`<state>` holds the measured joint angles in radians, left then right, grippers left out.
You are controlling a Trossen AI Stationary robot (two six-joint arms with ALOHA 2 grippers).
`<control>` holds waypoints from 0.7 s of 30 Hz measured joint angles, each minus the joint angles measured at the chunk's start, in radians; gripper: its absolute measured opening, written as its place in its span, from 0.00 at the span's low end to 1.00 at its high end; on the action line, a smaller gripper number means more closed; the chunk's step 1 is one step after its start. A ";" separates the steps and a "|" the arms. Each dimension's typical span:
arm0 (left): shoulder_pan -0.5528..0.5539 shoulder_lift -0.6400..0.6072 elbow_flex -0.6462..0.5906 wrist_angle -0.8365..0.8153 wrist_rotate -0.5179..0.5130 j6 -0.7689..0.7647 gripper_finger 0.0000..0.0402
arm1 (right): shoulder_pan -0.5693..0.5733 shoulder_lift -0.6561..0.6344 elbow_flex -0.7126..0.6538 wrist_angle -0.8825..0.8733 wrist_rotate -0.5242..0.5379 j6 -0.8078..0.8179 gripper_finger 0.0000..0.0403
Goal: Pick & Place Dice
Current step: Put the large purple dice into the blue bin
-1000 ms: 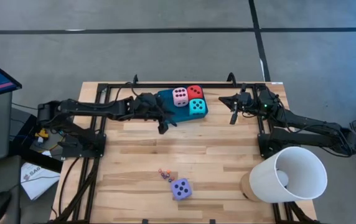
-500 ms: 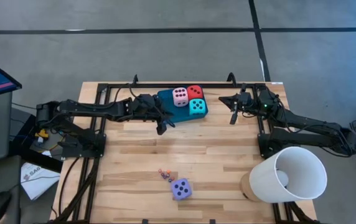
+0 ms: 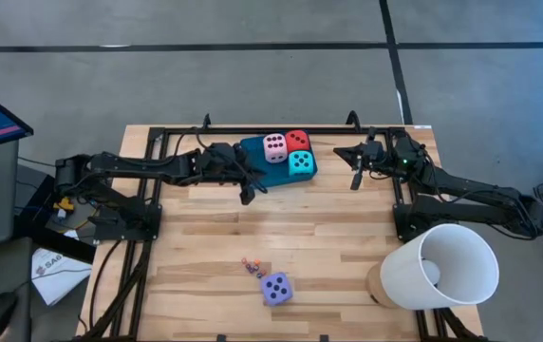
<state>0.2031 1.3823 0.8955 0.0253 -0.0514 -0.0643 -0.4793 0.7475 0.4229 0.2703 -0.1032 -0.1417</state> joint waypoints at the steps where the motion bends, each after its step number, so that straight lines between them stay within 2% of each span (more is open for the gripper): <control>1: 0.000 0.000 0.000 0.009 0.000 0.000 0.00 | 0.000 0.000 0.000 0.000 0.000 -0.001 0.00; 9: 0.000 0.000 0.000 0.060 0.000 -0.006 0.00 | 0.000 0.000 0.000 -0.011 0.000 -0.015 0.00; 13: -0.018 0.000 0.000 0.059 -0.001 -0.088 0.00 | 0.001 0.000 0.000 -0.035 0.000 -0.016 0.00; 21: -0.167 0.000 0.000 0.059 0.001 -0.135 0.00 | 0.001 0.000 0.000 -0.039 0.000 -0.016 0.00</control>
<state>0.0365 1.3827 0.8955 0.0841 -0.0505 -0.1991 -0.4786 0.7479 0.4229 0.2314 -0.1032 -0.1574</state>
